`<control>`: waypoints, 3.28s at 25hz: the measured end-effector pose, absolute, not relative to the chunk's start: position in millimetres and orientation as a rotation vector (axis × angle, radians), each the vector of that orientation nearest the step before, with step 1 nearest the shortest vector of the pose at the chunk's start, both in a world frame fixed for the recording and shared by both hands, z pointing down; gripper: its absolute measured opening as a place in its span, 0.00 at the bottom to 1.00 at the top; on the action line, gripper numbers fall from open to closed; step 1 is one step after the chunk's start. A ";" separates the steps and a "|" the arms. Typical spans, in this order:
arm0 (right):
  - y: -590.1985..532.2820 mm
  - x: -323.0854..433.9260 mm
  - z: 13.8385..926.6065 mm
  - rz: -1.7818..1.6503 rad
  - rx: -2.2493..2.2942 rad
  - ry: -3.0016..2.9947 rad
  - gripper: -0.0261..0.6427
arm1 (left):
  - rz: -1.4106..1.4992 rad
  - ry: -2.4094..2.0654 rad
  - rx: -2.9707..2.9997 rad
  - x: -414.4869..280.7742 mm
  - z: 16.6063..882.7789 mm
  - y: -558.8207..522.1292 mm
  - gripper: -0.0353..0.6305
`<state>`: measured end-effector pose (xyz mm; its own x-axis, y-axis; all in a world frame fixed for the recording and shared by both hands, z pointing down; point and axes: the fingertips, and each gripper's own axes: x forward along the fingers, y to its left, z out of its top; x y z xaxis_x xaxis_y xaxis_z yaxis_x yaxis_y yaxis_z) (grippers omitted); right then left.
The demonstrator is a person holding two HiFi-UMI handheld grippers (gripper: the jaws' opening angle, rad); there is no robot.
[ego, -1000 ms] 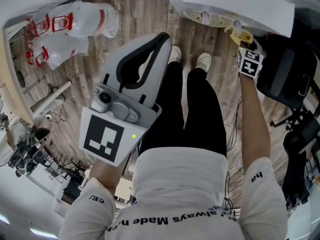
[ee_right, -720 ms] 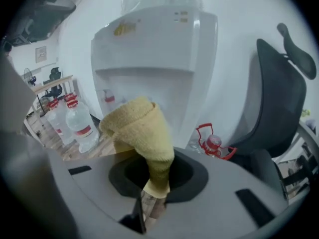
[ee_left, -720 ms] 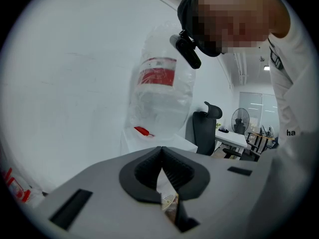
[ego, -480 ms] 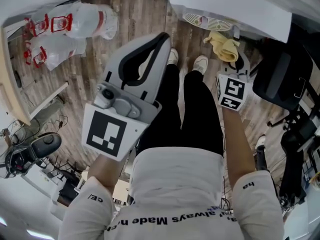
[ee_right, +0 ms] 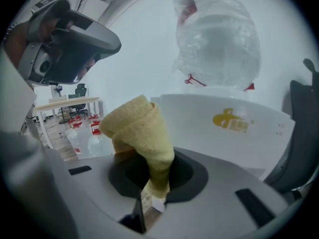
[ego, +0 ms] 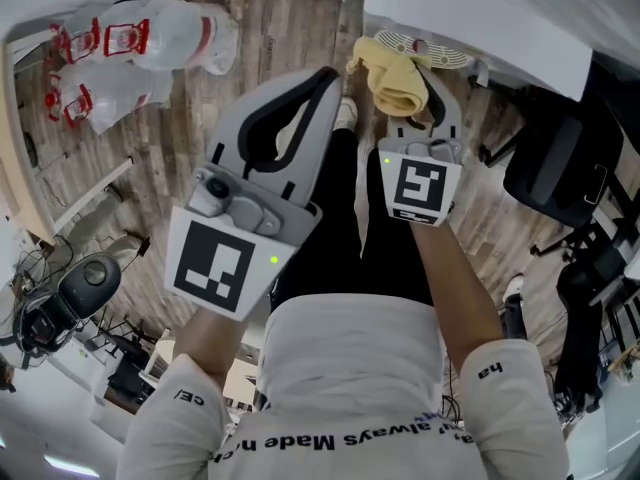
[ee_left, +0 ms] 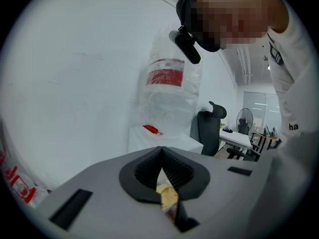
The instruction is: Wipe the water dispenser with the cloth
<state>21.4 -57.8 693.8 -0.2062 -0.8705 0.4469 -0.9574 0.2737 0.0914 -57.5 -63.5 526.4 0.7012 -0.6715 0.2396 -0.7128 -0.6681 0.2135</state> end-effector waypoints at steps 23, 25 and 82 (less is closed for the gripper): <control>-97.8 -12.4 718.3 0.354 1.640 -2.080 0.13 | 0.204 -1.110 2.591 -84.8 534.8 -77.7 0.08; -97.9 -9.8 724.7 0.372 1.640 -2.073 0.13 | 0.204 -1.110 2.590 -82.8 536.3 -78.6 0.08; -103.0 5.5 906.6 0.682 1.552 -1.876 0.14 | 0.216 -1.095 2.556 -95.3 554.9 -68.0 0.08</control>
<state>5.5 -103.0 906.6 -0.1332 -0.6723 0.7281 -0.9830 0.1830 -0.0109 -95.3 -68.0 554.9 0.6897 -0.6705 0.2735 -0.7241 -0.6398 0.2576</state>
